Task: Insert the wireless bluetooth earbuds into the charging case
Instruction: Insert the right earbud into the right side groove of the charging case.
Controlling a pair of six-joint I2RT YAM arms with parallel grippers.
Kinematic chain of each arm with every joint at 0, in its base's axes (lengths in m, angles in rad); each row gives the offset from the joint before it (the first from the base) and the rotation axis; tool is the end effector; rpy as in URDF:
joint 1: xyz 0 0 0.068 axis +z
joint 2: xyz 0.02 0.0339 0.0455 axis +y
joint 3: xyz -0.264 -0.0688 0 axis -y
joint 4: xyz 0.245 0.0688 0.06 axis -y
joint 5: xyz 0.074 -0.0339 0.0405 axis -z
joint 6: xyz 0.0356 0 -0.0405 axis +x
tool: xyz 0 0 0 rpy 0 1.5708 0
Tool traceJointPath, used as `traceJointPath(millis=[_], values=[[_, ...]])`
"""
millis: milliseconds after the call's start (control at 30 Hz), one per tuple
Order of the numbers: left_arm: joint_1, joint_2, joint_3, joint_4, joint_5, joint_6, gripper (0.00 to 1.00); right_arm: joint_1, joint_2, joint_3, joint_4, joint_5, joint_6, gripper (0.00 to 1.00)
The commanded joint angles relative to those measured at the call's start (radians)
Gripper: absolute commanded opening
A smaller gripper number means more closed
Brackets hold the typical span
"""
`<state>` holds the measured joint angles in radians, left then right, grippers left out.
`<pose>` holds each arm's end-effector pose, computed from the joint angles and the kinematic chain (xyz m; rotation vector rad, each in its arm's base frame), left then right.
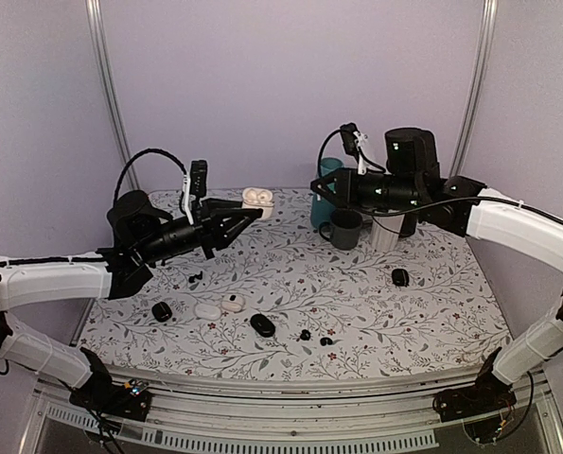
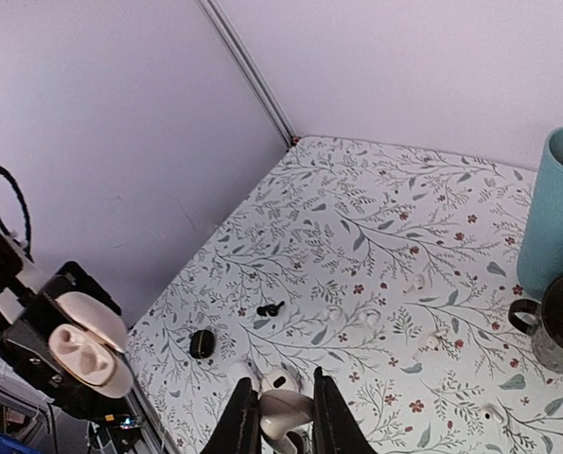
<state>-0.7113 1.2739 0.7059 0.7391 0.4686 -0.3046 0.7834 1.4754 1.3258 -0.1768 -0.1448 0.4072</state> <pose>0.2060 -0.1987 0.3027 0.7031 1.3519 -1.1526 0.2440 0.2503 0.3641 -0.4775 1.9506 0.9270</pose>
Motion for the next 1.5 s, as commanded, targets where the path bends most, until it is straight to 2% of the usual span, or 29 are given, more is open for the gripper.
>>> traceJointPath(millis=[0,267,600,1467], values=[[0.014,0.033,0.028,0.091,0.06,-0.05,0.0,0.041,-0.062,-0.015,0.155,-0.031,0.03,0.1],[0.01,0.072,0.041,0.184,0.093,-0.123,0.0,0.113,-0.059,-0.022,0.285,-0.041,0.056,0.1],[-0.012,0.097,0.06,0.284,0.104,-0.176,0.0,0.187,-0.026,-0.028,0.377,0.043,0.053,0.1],[-0.036,0.077,0.083,0.296,0.083,-0.146,0.0,0.231,0.037,-0.002,0.359,0.059,0.035,0.11]])
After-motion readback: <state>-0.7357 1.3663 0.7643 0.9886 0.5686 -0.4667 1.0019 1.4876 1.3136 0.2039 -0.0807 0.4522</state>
